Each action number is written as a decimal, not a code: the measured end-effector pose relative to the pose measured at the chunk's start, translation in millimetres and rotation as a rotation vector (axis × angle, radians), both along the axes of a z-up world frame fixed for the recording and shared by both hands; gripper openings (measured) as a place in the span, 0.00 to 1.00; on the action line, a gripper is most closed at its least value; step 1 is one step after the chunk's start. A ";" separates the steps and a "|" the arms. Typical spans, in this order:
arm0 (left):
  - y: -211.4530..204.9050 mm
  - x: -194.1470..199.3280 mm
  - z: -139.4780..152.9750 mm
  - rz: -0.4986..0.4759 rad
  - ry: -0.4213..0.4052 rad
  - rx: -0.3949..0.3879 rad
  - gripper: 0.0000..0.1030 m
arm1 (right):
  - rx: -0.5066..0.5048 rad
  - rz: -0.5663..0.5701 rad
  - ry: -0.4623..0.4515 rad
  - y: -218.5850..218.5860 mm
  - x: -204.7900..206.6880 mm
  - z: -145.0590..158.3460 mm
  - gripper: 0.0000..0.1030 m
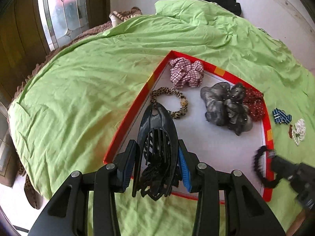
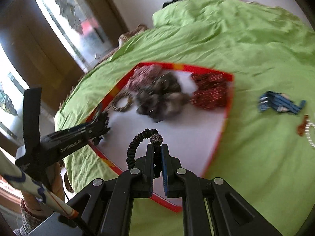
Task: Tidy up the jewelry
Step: 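Carry the clip and bracelet into the red tray and open both tools, then move both open tools back toward the watch and white scrunchie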
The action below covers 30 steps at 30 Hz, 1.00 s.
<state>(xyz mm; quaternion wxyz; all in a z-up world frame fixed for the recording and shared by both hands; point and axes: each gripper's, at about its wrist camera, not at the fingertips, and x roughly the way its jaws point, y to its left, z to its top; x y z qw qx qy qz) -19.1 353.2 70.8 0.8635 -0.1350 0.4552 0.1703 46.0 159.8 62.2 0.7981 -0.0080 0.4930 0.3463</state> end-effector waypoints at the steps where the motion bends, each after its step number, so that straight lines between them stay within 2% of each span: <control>1: -0.3 0.1 -1.5 -0.001 0.001 -0.004 0.39 | -0.002 0.007 0.006 5.5 0.0 -3.7 0.08; 7: -1.3 0.9 -5.8 -0.008 -0.008 -0.002 0.39 | -0.046 0.050 0.014 33.3 -6.2 -27.0 0.08; 15: 0.5 -14.2 7.3 0.023 -0.048 -0.043 0.39 | -0.072 0.065 -0.023 37.2 -10.0 -24.3 0.12; 19: -5.6 -27.3 25.0 0.040 -0.080 -0.040 0.51 | -0.063 0.050 -0.046 31.4 -15.7 -14.2 0.30; 24: -36.0 -47.7 47.5 0.030 -0.105 0.046 0.59 | -0.057 0.037 -0.096 11.6 -31.6 4.4 0.33; 26: -49.8 -54.2 53.3 0.026 -0.108 0.085 0.61 | -0.054 0.018 -0.116 -3.2 -37.8 10.9 0.42; 30: -83.6 -64.3 64.0 -0.015 -0.119 0.158 0.62 | -0.047 -0.042 -0.133 -42.7 -46.5 19.8 0.48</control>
